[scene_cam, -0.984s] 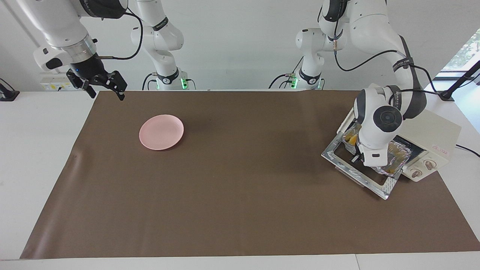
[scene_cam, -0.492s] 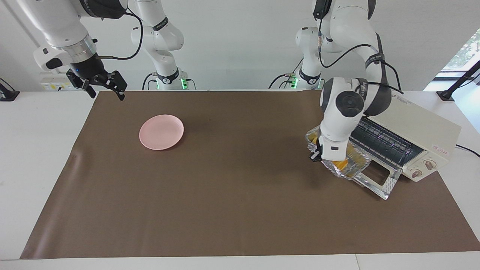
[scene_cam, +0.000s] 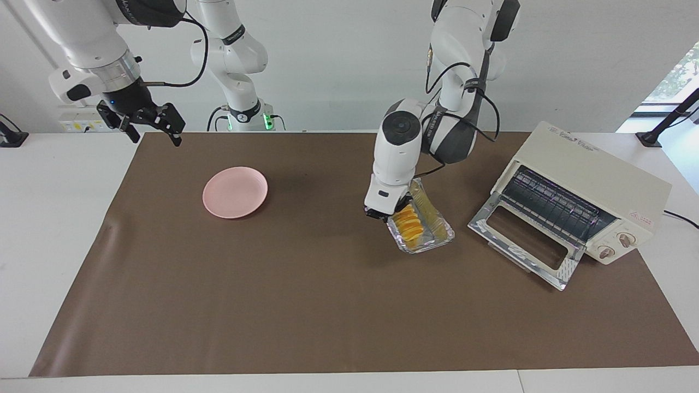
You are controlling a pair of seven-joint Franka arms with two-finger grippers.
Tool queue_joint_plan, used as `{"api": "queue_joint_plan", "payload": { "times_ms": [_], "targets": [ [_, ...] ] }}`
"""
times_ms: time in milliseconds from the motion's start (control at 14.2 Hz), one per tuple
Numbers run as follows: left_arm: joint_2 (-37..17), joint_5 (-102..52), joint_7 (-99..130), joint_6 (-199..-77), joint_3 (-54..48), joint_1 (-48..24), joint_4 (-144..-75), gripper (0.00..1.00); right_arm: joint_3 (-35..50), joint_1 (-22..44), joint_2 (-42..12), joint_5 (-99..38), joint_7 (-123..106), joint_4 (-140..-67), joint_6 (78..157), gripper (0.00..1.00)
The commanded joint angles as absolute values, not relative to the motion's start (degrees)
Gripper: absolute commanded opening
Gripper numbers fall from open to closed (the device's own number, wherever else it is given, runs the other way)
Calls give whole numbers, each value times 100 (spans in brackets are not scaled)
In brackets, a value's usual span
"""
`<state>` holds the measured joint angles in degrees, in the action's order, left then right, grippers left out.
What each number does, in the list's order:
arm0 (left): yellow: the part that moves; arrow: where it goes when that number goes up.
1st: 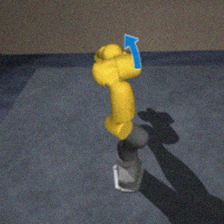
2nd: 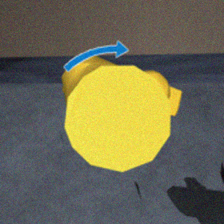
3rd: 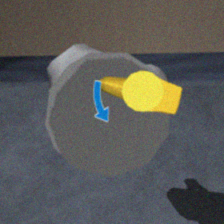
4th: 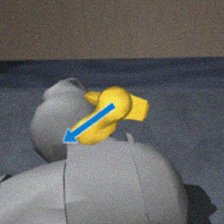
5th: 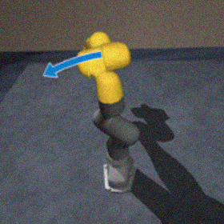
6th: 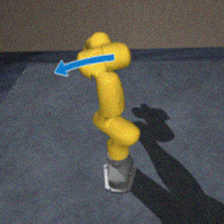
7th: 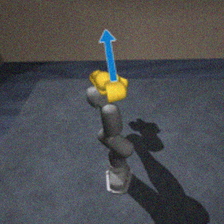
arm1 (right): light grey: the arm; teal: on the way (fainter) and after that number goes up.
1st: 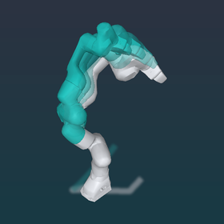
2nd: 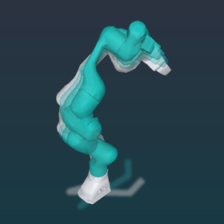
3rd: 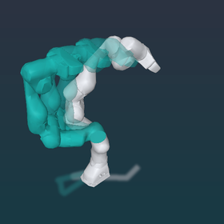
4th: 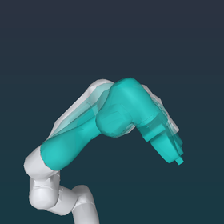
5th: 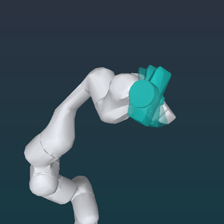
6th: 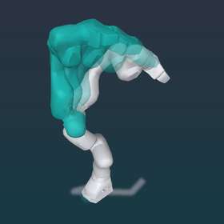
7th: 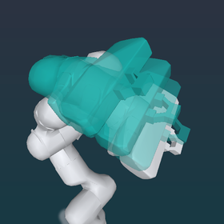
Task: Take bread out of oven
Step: 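Carry the foil tray toward the pink plate while the right gripper approaches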
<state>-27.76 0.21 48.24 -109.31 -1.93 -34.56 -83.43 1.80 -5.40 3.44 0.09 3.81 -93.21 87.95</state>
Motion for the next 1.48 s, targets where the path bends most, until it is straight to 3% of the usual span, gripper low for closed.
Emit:
{"api": "queue_joint_plan", "payload": {
  "times_ms": [0, 562, 773, 1406],
  "targets": [
    [-3690, -97, 4466, -10916, -376, -3761, -7279, 0, 211, -562, 369, -9, 431, -9352, 8789, 100],
    [-3709, -88, 3877, -11030, -615, -4061, -7356, 0, 202, -624, 369, -9, 422, -9360, 8789, 100],
    [-3525, -105, 3885, -11618, -607, -4122, -7952, 0, 202, -633, 369, -9, 430, -9360, 8789, 100],
    [-3762, -280, 3929, -11839, -615, -4210, -7928, 0, 211, -563, 448, -18, 255, -9517, 8745, 100]
  ]
}}
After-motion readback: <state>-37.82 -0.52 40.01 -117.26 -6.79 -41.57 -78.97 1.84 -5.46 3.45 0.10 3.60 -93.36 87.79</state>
